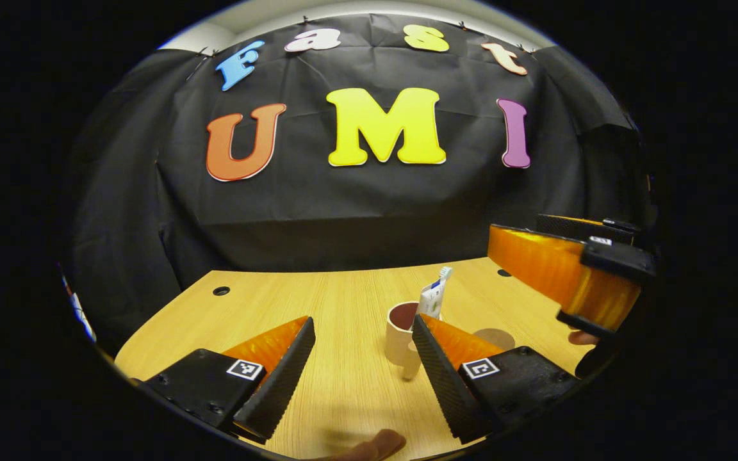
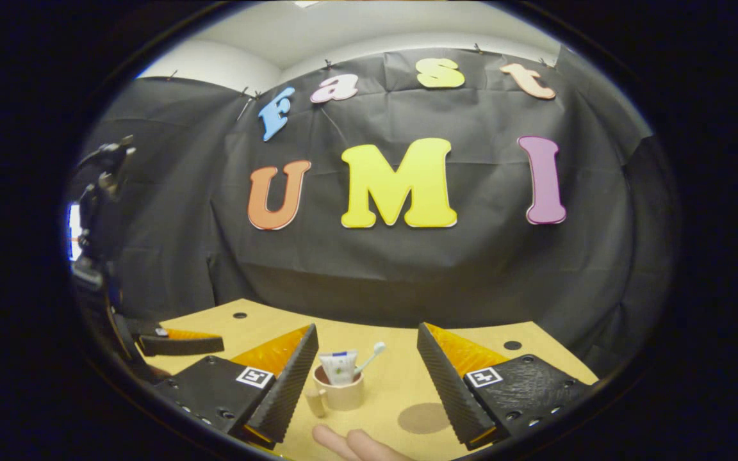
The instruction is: Put the toothbrush and toothpaste on the desktop into the cup, then pick up the cup and place it on the coaster on the desktop.
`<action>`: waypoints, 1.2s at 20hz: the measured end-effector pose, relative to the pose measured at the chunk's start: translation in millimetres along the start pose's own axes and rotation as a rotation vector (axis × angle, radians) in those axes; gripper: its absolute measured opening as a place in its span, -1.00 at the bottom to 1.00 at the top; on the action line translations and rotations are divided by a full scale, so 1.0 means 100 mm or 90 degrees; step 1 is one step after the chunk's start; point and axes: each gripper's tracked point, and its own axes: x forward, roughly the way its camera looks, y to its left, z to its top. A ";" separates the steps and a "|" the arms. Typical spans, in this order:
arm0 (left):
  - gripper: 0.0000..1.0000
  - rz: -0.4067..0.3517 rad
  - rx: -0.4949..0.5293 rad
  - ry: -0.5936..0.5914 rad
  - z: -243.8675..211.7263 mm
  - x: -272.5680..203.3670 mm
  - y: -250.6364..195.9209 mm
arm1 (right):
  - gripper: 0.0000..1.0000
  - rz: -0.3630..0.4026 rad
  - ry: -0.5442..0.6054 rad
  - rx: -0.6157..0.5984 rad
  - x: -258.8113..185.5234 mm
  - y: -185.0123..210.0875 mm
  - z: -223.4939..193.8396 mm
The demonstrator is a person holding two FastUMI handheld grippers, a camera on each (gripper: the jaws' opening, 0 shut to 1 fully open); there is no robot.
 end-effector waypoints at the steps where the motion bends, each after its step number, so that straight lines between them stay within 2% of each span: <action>1: 0.93 -0.009 0.009 0.010 0.01 0.02 -0.06 | 0.86 0.001 0.001 -0.003 -0.11 -0.04 -0.06; 3: 0.92 -0.020 0.012 0.028 0.06 0.07 -0.15 | 0.87 0.013 0.008 0.000 -0.34 -0.10 -0.17; 7: 0.92 -0.037 -0.012 0.102 0.09 0.19 -0.30 | 0.86 -0.005 -0.005 -0.007 -0.74 -0.34 -0.23; 9: 0.92 -0.040 -0.012 0.164 0.04 0.25 -0.35 | 0.87 0.002 -0.011 0.018 -0.89 -0.41 -0.25; 10: 0.99 -0.042 -0.006 0.195 0.01 0.28 -0.37 | 0.87 0.029 0.000 0.038 -0.95 -0.35 -0.29; 11: 0.88 -0.046 0.003 0.237 -0.04 0.30 -0.39 | 0.87 0.047 0.007 0.052 -0.99 -0.32 -0.33; 14: 0.78 -0.062 -0.001 0.368 -0.35 0.33 -0.51 | 0.86 0.044 0.006 0.053 -1.10 -0.53 -0.36; 19: 0.78 -0.071 0.013 0.531 -0.75 0.49 -0.60 | 0.86 0.047 -0.014 0.107 -1.18 -0.91 -0.39; 20: 0.86 -0.060 0.016 0.545 -0.79 0.57 -0.58 | 0.87 0.042 -0.019 0.118 -1.19 -1.01 -0.40; 22: 0.72 -0.066 0.011 0.594 -0.95 0.71 -0.60 | 0.84 0.028 -0.022 0.135 -1.16 -1.20 -0.44; 23: 0.66 -0.064 0.007 0.626 -1.04 0.74 -0.58 | 0.91 0.020 -0.021 0.145 -1.15 -1.30 -0.45; 24: 0.51 -0.052 0.004 0.653 -1.15 0.79 -0.53 | 0.97 0.015 -0.022 0.160 -1.14 -1.38 -0.45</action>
